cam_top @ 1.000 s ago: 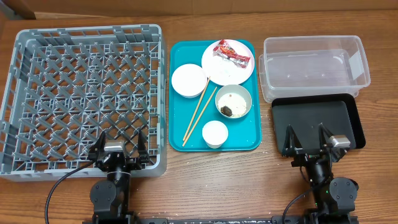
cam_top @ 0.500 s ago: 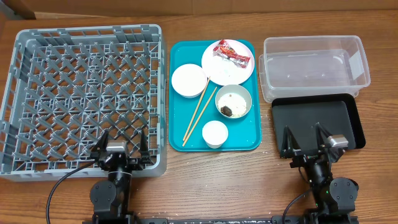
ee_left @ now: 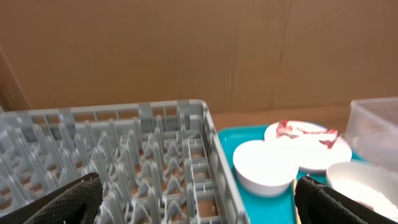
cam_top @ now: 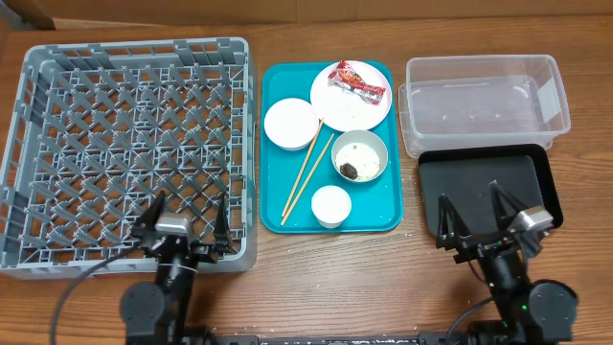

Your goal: Sort waste into correct bins and load items into the dishwasher

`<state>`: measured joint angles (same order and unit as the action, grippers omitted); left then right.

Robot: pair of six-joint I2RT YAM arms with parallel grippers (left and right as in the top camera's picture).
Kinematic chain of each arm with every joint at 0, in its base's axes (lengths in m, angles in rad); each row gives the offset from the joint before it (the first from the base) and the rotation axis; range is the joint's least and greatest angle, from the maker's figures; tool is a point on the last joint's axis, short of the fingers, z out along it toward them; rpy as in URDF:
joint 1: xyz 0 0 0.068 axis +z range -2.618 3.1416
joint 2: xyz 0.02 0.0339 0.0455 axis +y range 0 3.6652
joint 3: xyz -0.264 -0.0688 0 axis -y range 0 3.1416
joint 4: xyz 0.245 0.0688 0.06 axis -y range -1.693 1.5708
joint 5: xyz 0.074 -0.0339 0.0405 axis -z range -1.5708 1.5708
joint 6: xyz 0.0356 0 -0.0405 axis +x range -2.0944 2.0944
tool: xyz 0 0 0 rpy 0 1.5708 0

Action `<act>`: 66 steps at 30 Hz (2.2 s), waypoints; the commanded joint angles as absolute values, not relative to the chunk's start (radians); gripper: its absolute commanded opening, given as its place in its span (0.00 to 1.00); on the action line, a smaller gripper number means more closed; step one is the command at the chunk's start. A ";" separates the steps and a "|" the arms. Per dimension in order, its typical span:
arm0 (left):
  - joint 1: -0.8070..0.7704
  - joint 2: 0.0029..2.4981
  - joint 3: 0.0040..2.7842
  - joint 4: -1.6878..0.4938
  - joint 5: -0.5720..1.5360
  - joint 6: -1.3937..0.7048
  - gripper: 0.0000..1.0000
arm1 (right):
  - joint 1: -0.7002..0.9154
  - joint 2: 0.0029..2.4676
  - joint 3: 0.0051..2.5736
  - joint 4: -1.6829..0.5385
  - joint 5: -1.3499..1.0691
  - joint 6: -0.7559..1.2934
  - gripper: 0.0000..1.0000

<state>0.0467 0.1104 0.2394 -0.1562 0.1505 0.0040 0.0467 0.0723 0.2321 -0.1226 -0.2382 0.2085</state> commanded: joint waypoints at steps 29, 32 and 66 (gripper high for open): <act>0.049 1.390 1.637 -1.022 0.263 0.022 1.00 | 0.217 1.657 1.959 -1.048 -0.288 -0.140 1.00; 0.049 1.422 1.637 -1.021 0.262 0.023 1.00 | 0.224 1.739 1.985 -1.006 -0.290 -0.139 1.00; 0.049 1.543 1.637 -1.049 0.255 0.023 1.00 | 0.379 2.350 1.983 -0.767 0.104 -0.346 0.95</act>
<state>0.0467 1.5394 1.6100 -1.0485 0.2508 0.0048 0.3916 2.3123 1.9587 -0.7776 0.0906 -0.3103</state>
